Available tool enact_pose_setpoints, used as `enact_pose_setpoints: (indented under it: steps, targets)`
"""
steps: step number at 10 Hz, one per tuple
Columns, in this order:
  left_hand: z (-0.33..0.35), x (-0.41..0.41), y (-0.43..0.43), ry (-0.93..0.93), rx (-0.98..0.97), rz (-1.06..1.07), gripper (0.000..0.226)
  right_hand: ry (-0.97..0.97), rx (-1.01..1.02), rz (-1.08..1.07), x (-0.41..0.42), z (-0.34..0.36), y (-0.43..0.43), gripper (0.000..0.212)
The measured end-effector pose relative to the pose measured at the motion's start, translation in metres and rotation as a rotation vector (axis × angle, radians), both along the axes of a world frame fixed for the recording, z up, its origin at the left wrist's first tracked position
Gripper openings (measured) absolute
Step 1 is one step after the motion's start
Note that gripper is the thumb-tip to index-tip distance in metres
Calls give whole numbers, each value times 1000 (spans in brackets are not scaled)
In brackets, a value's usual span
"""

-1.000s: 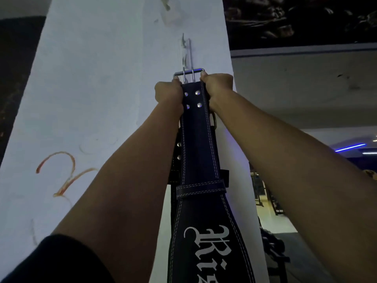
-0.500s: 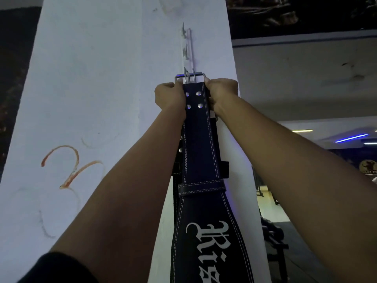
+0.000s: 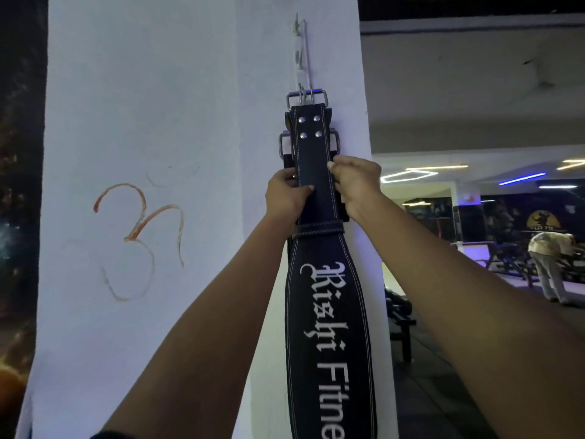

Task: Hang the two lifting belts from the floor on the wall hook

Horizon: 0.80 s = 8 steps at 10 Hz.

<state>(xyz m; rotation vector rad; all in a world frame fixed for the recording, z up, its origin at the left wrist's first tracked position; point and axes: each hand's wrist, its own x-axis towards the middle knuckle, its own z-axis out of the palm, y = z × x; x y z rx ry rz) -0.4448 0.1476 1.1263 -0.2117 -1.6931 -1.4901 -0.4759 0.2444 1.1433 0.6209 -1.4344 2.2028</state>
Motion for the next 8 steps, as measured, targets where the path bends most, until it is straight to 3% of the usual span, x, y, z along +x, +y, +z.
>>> enact_pose_setpoints:
  steps: [1, 5, 8]
  targets:
    - [-21, 29, 1, -57, -33, -17, 51, -60, 57, -32, 35, -26, 8, 32]
    - [-102, 151, 10, -252, -87, -95, 51, -229, 216, -5, 166, -107, 43, 31]
    - [-119, 204, 17, -249, -279, -1, 51, -123, 399, -21, 193, -125, 74, 54]
